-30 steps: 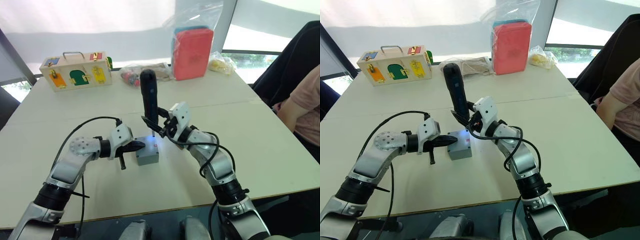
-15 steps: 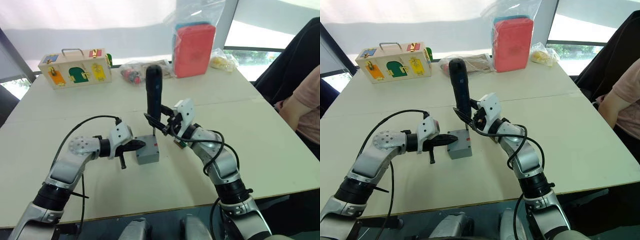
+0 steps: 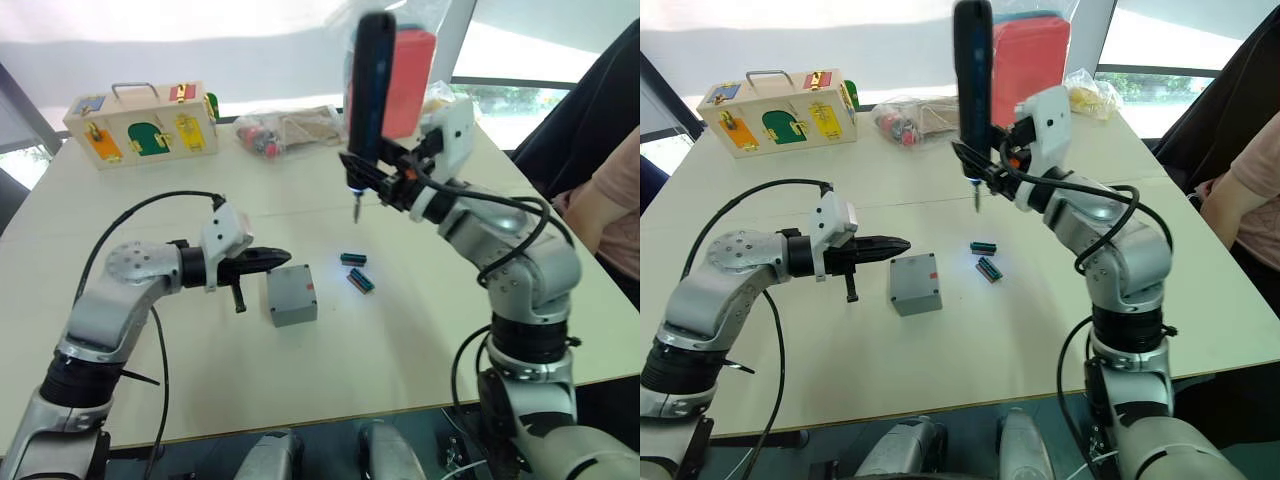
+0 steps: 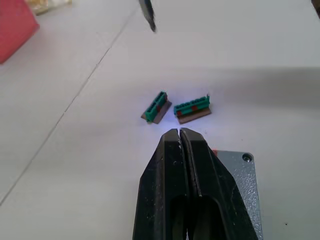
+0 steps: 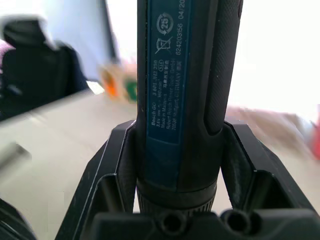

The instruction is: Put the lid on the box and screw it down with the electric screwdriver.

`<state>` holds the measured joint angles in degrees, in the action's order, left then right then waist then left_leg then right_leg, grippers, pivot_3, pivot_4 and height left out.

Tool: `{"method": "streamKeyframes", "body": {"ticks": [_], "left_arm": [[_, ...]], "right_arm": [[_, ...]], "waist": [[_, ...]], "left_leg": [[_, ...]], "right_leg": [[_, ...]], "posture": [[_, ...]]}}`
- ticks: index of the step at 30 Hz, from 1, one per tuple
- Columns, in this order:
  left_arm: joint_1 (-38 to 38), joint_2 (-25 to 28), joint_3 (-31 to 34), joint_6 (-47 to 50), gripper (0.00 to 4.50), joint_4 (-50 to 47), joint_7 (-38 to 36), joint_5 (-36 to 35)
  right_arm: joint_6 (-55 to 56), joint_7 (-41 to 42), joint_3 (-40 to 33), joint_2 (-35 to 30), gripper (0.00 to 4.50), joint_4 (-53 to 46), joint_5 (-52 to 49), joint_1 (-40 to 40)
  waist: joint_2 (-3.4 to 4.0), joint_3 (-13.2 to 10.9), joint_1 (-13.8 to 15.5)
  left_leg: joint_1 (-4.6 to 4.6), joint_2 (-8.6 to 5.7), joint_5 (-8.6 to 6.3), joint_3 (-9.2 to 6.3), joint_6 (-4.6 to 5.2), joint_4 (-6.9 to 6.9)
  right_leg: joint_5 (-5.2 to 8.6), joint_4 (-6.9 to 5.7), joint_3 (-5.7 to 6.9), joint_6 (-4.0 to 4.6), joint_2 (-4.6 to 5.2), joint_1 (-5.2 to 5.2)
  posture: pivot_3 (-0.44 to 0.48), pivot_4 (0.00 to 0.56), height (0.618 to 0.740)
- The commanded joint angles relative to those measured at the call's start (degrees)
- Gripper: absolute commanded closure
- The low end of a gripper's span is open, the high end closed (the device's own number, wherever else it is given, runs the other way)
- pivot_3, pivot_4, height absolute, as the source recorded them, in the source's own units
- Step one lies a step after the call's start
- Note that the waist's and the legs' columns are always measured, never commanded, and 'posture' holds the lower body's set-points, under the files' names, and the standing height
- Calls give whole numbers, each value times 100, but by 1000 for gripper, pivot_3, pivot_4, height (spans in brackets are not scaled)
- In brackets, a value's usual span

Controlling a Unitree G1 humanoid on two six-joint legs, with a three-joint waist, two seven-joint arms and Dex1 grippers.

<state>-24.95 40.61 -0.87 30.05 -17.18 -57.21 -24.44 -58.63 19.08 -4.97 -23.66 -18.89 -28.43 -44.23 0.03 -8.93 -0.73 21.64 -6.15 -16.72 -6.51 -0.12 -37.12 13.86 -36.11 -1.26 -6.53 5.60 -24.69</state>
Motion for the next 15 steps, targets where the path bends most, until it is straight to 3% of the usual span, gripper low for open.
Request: {"method": "streamKeyframes", "body": {"ticks": [1, 8, 15], "left_arm": [[-48, 175, 334, 164, 4500, -385, 56, -248], [215, 425, 532, 286, 4500, -695, 92, -427], [256, 488, 605, 402, 4500, -928, 219, -575]], "right_arm": [[-1237, -118, -236, -673, 2618, 39, -37, -419], [-2767, 524, 398, -2070, 2618, 924, -98, -714], [-3318, 1076, 1396, -2653, 2618, 2010, -40, -983]], "waist": [[-4, -18, 3], [-3, -34, -24], [-15, -54, 2]], "left_leg": [[1, 1, 0, 0, 0, 0], [74, 4, 21, 12, -32, -7], [78, 5, 19, 17, -29, -13]], "right_leg": [[-1, 0, 0, 1, 0, -1], [-2, -1, -1, 2, 1, -73], [-3, 3, -2, 2, 5, -71]], "posture": [[0, 150, 740], [0, 150, 740], [0, 150, 740]]}}
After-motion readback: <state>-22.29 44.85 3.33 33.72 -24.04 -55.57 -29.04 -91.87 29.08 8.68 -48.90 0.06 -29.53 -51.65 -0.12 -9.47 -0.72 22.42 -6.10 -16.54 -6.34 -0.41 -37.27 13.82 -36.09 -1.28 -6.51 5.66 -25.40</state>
